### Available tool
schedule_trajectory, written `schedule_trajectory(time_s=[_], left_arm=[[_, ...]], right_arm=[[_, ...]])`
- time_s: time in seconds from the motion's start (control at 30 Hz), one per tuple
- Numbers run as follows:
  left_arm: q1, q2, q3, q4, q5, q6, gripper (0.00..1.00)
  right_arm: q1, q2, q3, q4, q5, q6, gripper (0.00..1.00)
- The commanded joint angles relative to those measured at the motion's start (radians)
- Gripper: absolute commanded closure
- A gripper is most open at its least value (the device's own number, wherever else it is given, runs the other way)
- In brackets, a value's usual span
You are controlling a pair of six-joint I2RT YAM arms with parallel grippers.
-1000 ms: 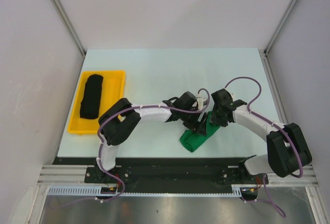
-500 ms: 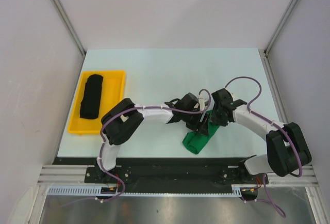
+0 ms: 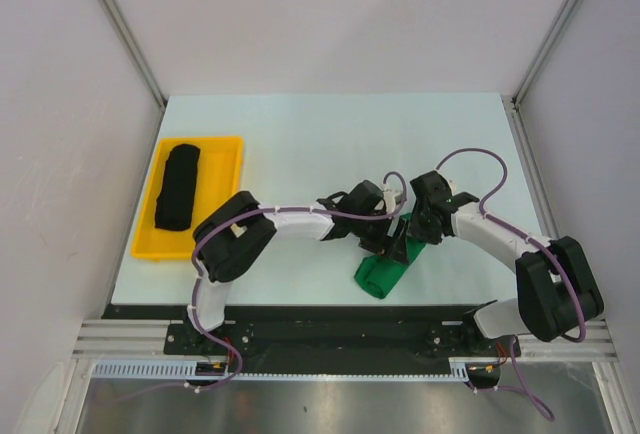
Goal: Roll the t-shirts
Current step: Roll the T-shirt to the center of the board, then pick up the T-shirt from the center of the board.
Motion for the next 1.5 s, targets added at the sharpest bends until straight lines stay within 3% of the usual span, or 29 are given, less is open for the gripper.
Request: schedule_trajectory(time_s=[0.0, 0.1, 0.2, 0.3, 0.33, 0.4, 0.43, 0.47, 0.6, 0.83, 1.47], left_arm=[[-0.021, 0.008, 0.020, -0.150, -0.120, 0.033, 0.12], [-0.034, 0.025, 0.014, -0.139, -0.146, 0.011, 0.14], [-0.044, 0.038, -0.002, -0.115, -0.142, -0.015, 0.26], [-0.050, 0.045, -0.029, -0.081, -0.148, -0.041, 0.49], [-0.050, 0.042, -0.037, -0.066, -0.149, -0.045, 0.65], [-0.050, 0.042, -0.046, -0.061, -0.154, -0.047, 0.80], [-0.050, 0.041, -0.046, -0.059, -0.154, -0.045, 0.95], [-0.050, 0.041, -0.042, -0.061, -0.157, -0.042, 1.00], [-0.050, 0.025, -0.037, -0.050, -0.163, -0.021, 1.00], [-0.037, -0.005, -0.023, -0.039, -0.152, 0.010, 1.00], [0.078, -0.214, -0.065, -0.045, -0.177, 0.119, 1.00]], right_arm=[[-0.003, 0.027, 0.022, 0.052, 0.006, 0.002, 0.61], [-0.003, 0.029, 0.022, 0.052, 0.006, 0.004, 0.61], [-0.004, 0.026, 0.022, 0.052, 0.006, 0.004, 0.61], [-0.004, 0.023, 0.022, 0.050, 0.008, 0.002, 0.61], [-0.007, 0.021, 0.022, 0.049, 0.008, 0.002, 0.61], [-0.007, 0.008, 0.022, 0.043, 0.006, 0.001, 0.61], [-0.009, -0.005, 0.022, 0.041, 0.005, 0.001, 0.61], [-0.010, -0.028, 0.022, 0.038, 0.002, 0.001, 0.61], [-0.024, -0.115, 0.054, -0.008, 0.002, -0.001, 0.58], [-0.059, -0.325, 0.101, -0.095, 0.054, 0.004, 0.40], [-0.087, -0.384, 0.104, -0.149, 0.062, 0.005, 0.39]])
